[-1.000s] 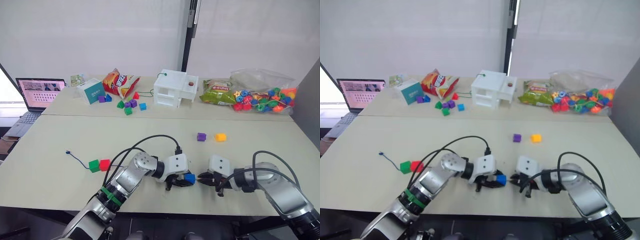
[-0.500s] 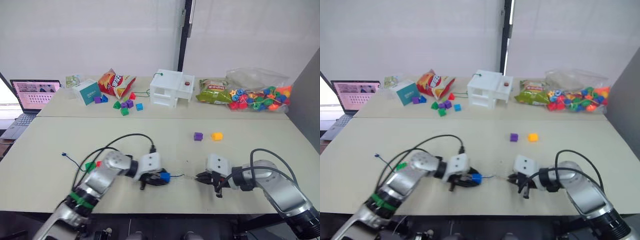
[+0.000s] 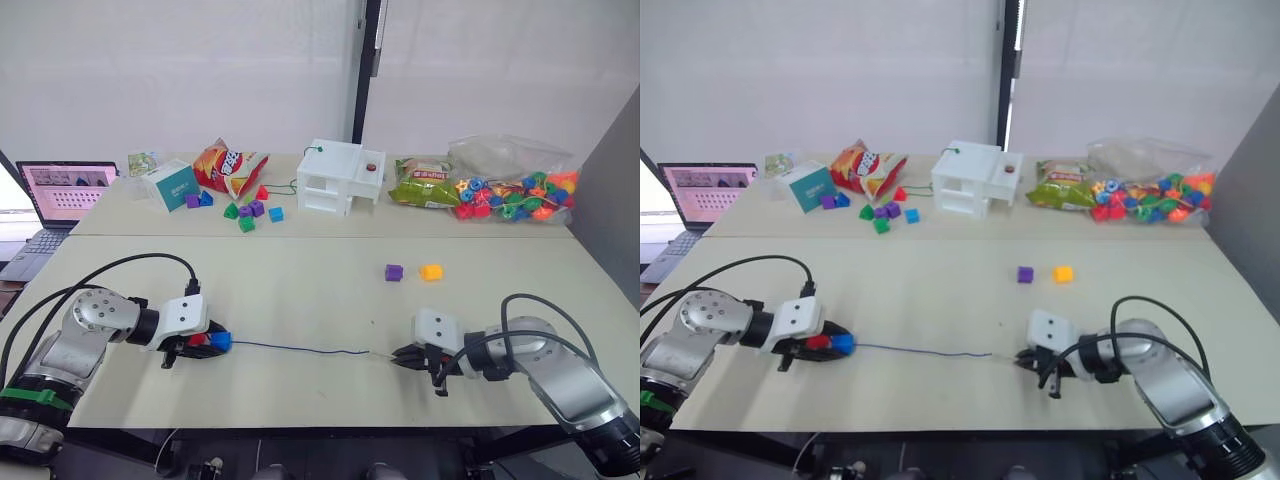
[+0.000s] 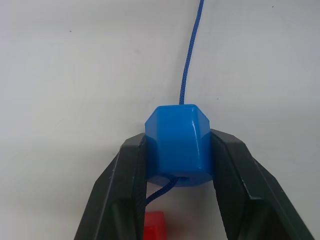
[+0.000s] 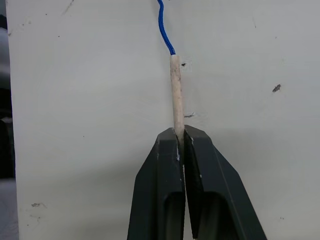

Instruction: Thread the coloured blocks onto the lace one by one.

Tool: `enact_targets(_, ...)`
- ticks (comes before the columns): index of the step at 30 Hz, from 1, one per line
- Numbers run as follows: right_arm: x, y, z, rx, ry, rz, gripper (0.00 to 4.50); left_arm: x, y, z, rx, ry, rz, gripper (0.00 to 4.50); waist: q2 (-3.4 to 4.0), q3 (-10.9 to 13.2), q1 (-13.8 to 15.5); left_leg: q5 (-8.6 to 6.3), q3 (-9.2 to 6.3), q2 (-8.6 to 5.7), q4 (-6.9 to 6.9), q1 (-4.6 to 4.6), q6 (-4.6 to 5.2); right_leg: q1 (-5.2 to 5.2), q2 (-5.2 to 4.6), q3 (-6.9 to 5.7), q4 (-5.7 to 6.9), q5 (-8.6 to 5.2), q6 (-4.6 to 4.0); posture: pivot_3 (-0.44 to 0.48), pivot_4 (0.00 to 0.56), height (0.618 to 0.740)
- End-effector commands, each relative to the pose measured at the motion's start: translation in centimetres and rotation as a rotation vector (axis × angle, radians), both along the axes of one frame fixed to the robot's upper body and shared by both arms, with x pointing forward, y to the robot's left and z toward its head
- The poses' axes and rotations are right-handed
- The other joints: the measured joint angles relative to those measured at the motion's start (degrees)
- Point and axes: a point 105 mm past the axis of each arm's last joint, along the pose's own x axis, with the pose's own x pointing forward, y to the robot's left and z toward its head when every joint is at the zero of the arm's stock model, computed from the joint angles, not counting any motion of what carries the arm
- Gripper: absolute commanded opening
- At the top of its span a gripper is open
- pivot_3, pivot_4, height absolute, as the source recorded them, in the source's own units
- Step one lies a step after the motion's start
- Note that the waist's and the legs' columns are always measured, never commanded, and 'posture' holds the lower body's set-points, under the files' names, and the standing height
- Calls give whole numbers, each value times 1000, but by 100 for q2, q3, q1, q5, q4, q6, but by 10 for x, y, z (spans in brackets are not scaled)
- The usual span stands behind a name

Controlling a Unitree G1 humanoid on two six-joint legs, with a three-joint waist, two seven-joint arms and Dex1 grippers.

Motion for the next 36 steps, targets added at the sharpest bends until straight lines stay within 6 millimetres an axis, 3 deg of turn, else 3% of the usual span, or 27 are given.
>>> enact_targets(1,1,3,7,0,-22,17,0,-2,-14,15,-71,5,-14,2955,0,0,-2,0,0,-1,0,-3,0,-3,0,0,1,0,0,0,150,740)
enact_targets(4,0,6,8,4,-19,25,0,-5,-33,26,-135,17,-30,3939,-1,1,37,0,0,-2,5,-18,0,-10,-3,-4,0,1,3,0,150,740)
enact_targets(8,-1,7,7,4,-14,27,0,-14,-63,36,-232,38,-80,3939,-2,1,49,0,-1,-3,10,-26,0,-15,-4,-4,0,2,5,0,150,740)
enact_targets(12,-1,7,6,0,-8,28,0,-27,-105,28,-306,44,-165,3939,-2,1,61,0,0,-4,10,-25,0,-13,-4,-2,0,2,5,0,150,740)
enact_targets(18,1,12,5,2,-7,31,0,-17,-169,17,-393,-40,-216,3939,-5,3,128,0,-1,-6,25,-25,0,-5,-1,-3,1,4,8,0,150,740)
enact_targets(24,1,14,5,-1,-9,30,0,-6,-199,3,-393,-45,-237,3939,-5,3,121,0,-1,-7,27,-24,1,-4,2,-2,0,4,8,0,150,740)
enact_targets(31,1,15,5,2,-12,27,0,-4,-215,-4,-393,-27,-252,3939,-5,3,128,0,-1,-7,27,-24,1,-5,1,-2,0,4,8,0,150,740)
enact_targets(36,1,15,5,3,-12,24,0,-5,-220,0,-421,-10,-257,2424,-5,3,125,0,-2,-9,30,-25,1,-3,-1,-3,0,5,9,0,150,740)
